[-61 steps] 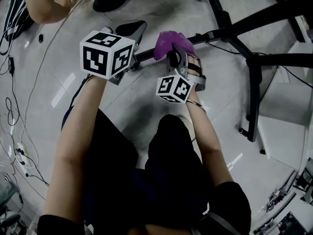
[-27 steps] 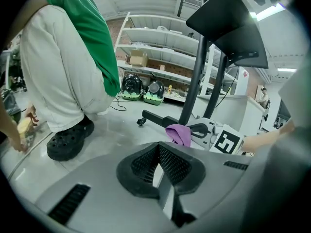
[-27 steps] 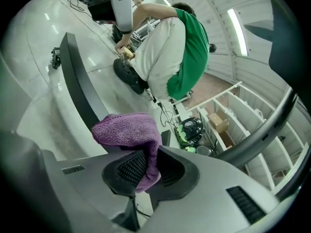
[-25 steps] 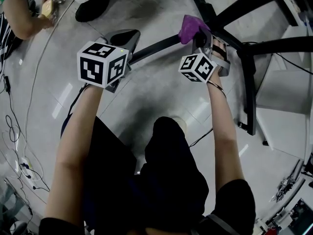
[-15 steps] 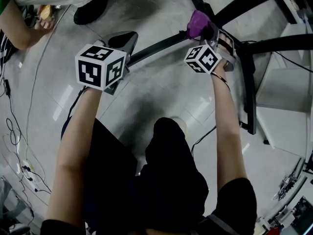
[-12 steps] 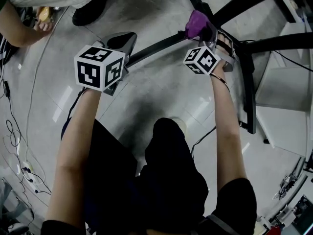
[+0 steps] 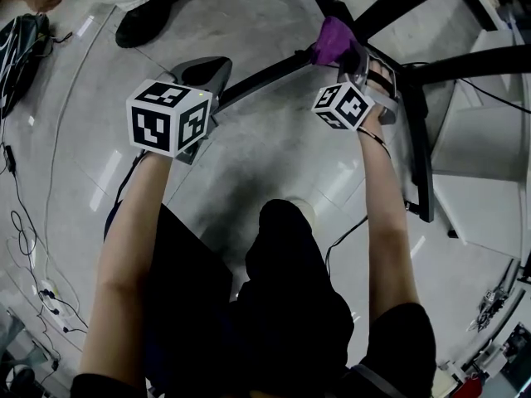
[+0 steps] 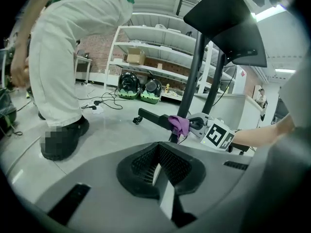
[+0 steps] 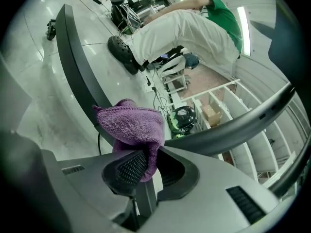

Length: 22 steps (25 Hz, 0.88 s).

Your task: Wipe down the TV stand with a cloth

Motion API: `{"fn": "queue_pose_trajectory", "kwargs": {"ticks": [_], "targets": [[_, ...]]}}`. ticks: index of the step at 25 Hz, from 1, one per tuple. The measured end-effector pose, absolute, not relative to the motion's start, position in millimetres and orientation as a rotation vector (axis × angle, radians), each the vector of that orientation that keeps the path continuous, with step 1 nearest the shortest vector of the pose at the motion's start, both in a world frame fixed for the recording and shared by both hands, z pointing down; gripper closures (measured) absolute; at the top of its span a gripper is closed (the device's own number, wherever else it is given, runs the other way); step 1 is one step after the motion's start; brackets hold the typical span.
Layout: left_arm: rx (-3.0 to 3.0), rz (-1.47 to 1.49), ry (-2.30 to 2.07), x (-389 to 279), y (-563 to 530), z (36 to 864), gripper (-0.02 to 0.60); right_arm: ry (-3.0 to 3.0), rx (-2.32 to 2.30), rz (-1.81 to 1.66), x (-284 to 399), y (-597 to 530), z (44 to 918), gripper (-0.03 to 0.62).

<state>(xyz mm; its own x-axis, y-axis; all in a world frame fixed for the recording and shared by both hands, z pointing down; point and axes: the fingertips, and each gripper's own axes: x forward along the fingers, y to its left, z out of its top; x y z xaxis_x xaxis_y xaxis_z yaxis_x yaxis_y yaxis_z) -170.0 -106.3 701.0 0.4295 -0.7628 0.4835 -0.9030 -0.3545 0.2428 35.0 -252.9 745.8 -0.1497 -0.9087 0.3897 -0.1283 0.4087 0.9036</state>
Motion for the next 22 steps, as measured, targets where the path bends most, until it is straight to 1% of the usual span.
{"fn": "queue_pose_trajectory", "kwargs": {"ticks": [16,22], "targets": [[2.222,0.422,-1.359,-146.6,-114.9,714.1,0.575,-1.51,0.962,-0.866,82.8,-251.8,749.2,0.525],[2.224,0.435,-1.344,-139.5,-116.3,718.9,0.575,-1.497,1.022,-0.758,115.5,-261.9,756.5,0.525]]}}
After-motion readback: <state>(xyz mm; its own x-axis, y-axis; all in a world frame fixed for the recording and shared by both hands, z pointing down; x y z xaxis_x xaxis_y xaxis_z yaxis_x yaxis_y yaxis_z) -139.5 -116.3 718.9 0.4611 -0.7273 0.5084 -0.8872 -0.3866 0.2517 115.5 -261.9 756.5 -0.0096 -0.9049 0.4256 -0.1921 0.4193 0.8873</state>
